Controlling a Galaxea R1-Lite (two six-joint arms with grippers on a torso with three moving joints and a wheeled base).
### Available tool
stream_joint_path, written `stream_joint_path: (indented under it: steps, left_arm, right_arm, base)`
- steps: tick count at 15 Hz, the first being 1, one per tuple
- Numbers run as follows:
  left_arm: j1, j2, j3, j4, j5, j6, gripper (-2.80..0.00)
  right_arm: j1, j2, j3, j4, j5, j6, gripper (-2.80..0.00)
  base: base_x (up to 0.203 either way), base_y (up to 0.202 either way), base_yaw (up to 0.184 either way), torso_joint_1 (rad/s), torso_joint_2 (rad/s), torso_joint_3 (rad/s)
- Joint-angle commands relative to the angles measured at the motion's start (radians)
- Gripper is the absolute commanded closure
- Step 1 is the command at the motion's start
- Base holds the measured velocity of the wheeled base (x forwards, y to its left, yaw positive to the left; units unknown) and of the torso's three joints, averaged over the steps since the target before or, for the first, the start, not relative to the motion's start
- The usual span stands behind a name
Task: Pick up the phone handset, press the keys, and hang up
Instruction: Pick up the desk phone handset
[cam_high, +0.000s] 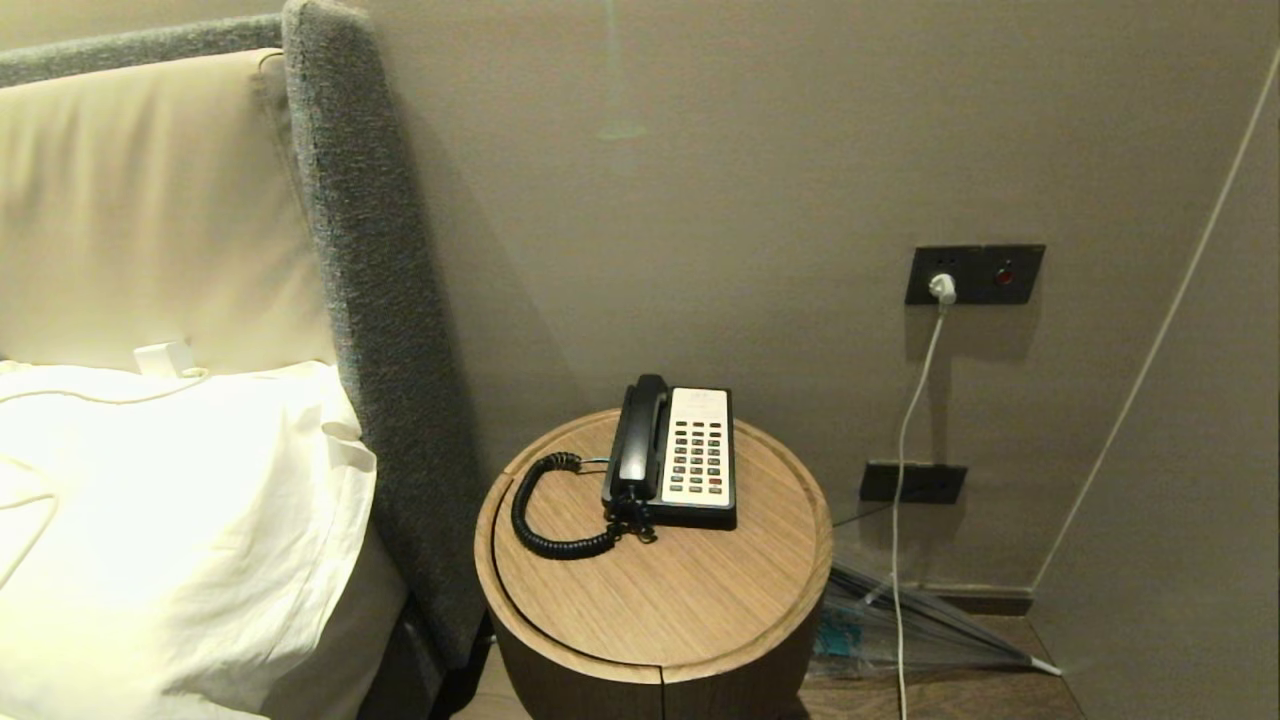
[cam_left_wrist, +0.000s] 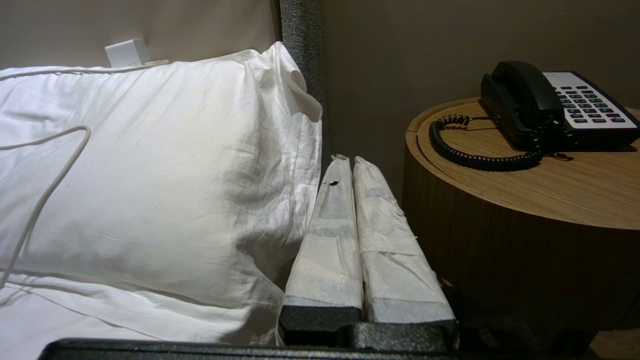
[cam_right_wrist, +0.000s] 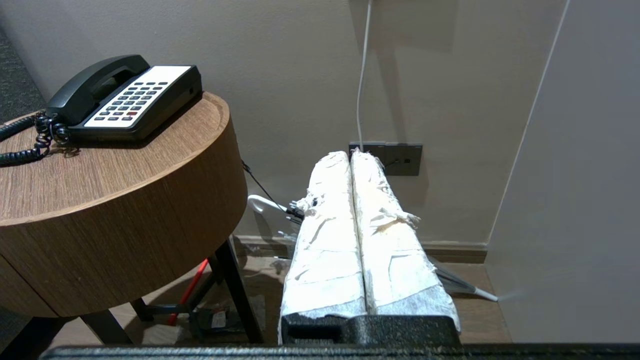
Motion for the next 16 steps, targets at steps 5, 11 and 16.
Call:
stream_joint_path:
  steps: [5,11,16]
  left_arm:
    - [0.0,0.002,0.04,0.004,0.0,-0.021,0.0]
    - [0.0,0.002,0.04,0.005,0.0,-0.02,0.0]
    - [0.0,0.002,0.04,0.005,0.0,-0.02,0.0]
  right_arm:
    - [0.0,0.0,0.02,-0.001,0.0,0.0,0.0]
    - [0.0,0.0,0.02,-0.001,0.0,0.0,0.0]
    - [0.0,0.0,0.021,-0.001,0.0,0.0,0.0]
  base:
    - [0.0,0.0,0.0,0.0,0.0,-0.031]
    - [0.0,0.0,0.0,0.003,0.0,-0.18]
    - [0.0,0.0,0.0,0.002,0.0,-0.198]
